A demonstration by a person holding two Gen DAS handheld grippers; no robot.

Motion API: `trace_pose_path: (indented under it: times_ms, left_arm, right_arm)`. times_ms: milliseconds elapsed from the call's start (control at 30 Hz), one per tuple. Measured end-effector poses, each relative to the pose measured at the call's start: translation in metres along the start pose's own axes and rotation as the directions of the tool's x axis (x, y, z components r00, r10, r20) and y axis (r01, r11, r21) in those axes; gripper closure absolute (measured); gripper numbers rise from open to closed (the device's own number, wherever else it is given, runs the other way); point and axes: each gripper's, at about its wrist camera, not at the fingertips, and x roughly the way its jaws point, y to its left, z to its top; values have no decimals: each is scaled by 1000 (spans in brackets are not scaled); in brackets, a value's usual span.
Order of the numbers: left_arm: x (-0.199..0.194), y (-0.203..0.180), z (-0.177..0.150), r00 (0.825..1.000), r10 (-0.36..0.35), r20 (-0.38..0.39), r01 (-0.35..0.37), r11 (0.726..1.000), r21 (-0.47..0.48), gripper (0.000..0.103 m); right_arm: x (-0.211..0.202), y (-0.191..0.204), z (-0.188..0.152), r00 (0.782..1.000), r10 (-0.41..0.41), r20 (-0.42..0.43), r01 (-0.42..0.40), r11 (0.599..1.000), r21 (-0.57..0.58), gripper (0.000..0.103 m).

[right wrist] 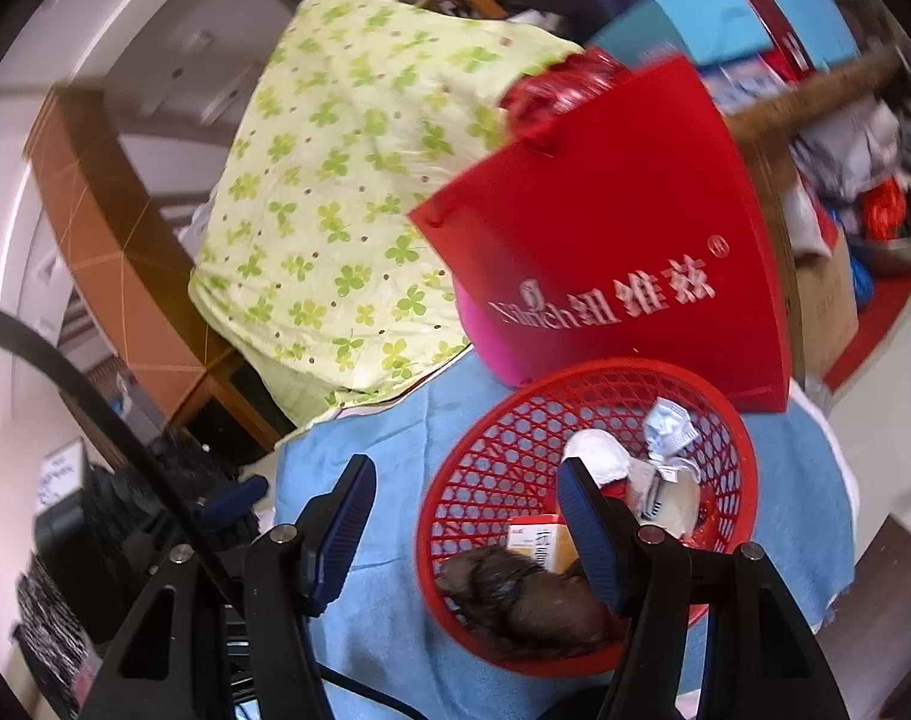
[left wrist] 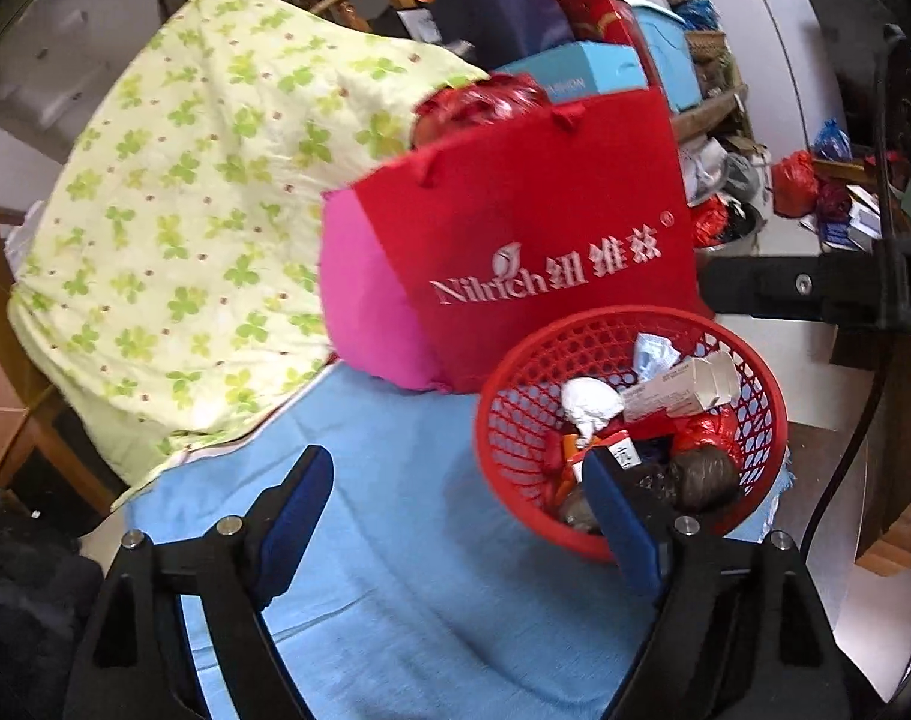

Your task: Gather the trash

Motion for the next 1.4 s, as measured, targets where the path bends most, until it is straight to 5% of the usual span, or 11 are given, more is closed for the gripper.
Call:
trace_pose_path:
  times_ms: [433,567,1233,1400]
  left_arm:
    - [-53,44,-11,991,133,7,-131,984,-121,17]
    - [-69,53,-15,988,153,13,-150,977,-152,8]
    - [-156,101,-32,970,242,9,-226,917,-330,3]
    - [-169,110,-41,937,350,-13,-335,885,-324,3]
  right_arm:
    - [-41,87,-11,991,-104,88,125,953,-275,34]
    - [-54,103,-15,986,-121,113,151,936,-318,31]
    - [-116,198,-51,977,-74,199,170,831,-530,23]
    - [-113,217,-56,977,-75,198,175,813,-556,23]
